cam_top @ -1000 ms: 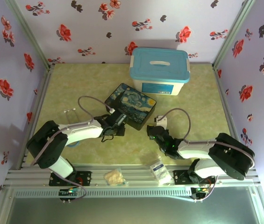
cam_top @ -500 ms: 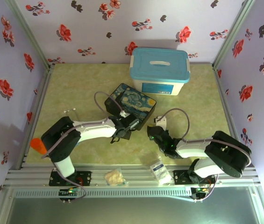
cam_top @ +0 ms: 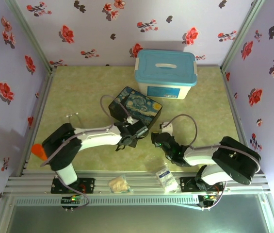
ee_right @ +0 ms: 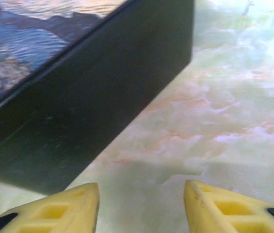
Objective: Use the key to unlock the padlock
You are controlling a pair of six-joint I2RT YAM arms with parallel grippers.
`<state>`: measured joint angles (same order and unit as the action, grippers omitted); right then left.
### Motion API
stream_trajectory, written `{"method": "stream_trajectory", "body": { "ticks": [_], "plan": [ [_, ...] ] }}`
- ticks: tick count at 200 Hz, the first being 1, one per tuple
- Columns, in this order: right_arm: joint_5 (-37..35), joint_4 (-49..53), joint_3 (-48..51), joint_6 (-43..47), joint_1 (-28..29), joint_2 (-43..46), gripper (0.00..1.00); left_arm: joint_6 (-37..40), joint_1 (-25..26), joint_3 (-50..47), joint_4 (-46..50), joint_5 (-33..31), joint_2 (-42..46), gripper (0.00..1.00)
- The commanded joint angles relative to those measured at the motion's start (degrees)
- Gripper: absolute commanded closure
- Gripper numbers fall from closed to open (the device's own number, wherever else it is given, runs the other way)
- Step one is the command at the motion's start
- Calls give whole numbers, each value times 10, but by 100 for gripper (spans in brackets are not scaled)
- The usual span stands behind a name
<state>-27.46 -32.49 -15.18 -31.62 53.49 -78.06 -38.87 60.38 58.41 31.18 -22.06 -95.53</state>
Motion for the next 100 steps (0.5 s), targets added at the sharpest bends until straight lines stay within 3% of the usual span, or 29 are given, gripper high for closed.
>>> {"method": "stream_trajectory", "body": {
  "ticks": [1,25,54,100],
  "plan": [
    [55,-53,9,11,-3,29,46,1,-48,-48,-48,42,102,35],
    [107,-34,-20,20,5,30,42,5,-129,-119,-135,150,192,33],
    [109,-52,-46,13,35,6,42,51,-186,-124,-145,164,226,27],
    [102,-51,-125,8,69,-77,42,94,-307,-96,-204,213,195,22]
  ]
}}
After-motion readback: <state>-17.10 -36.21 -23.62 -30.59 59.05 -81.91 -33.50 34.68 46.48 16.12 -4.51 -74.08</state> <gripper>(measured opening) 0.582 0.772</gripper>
